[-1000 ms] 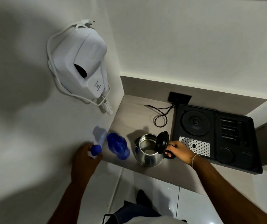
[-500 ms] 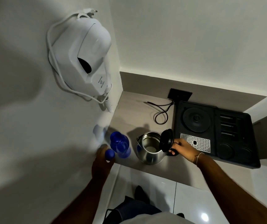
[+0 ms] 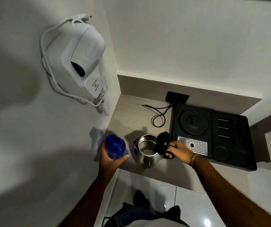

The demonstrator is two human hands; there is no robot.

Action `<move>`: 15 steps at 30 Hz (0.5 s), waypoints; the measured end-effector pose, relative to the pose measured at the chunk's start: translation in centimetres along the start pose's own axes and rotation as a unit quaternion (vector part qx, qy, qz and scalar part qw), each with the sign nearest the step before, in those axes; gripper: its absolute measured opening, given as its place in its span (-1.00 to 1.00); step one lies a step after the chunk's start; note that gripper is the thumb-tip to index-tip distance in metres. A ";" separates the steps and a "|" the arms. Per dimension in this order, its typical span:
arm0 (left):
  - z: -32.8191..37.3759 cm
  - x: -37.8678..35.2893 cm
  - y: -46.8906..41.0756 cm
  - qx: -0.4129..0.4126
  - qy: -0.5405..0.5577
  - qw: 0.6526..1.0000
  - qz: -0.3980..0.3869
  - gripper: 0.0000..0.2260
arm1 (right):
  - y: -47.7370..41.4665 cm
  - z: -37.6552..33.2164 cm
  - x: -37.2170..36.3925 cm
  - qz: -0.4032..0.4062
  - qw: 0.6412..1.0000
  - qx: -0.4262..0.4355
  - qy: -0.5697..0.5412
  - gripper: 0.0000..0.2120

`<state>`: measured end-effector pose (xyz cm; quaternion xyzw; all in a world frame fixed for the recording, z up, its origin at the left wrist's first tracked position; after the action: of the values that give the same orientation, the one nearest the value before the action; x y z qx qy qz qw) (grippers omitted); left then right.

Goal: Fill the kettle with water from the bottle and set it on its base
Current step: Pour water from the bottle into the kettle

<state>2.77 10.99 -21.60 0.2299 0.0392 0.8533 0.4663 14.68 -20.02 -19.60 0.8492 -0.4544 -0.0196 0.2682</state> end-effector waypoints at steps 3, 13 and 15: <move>-0.5 -0.6 -0.2 0.041 0.024 0.998 0.033 -0.04 | -0.1 0.4 0.2 0.005 1.000 0.000 0.001 -0.65; 0.9 -0.8 -0.2 -0.006 -0.047 0.998 0.039 -0.37 | -0.3 0.3 0.3 -0.003 1.000 0.013 0.002 -0.62; 1.6 -0.6 0.1 -0.041 -0.074 0.996 0.041 -0.42 | -0.2 0.2 0.2 -0.010 1.000 0.017 0.002 -0.62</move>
<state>3.65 10.16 -20.35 0.2748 -0.0396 0.8532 0.4415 14.94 -20.20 -19.85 0.8581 -0.4460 -0.0131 0.2542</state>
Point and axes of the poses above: each hand's wrist, its own y-axis away from the middle knuckle, its own x-axis out of the back of the hand, z = x × y, the point moved 9 cm from there along -y, towards the middle knuckle, and after that the axes turned 4 degrees about z, right-handed, at the moved point
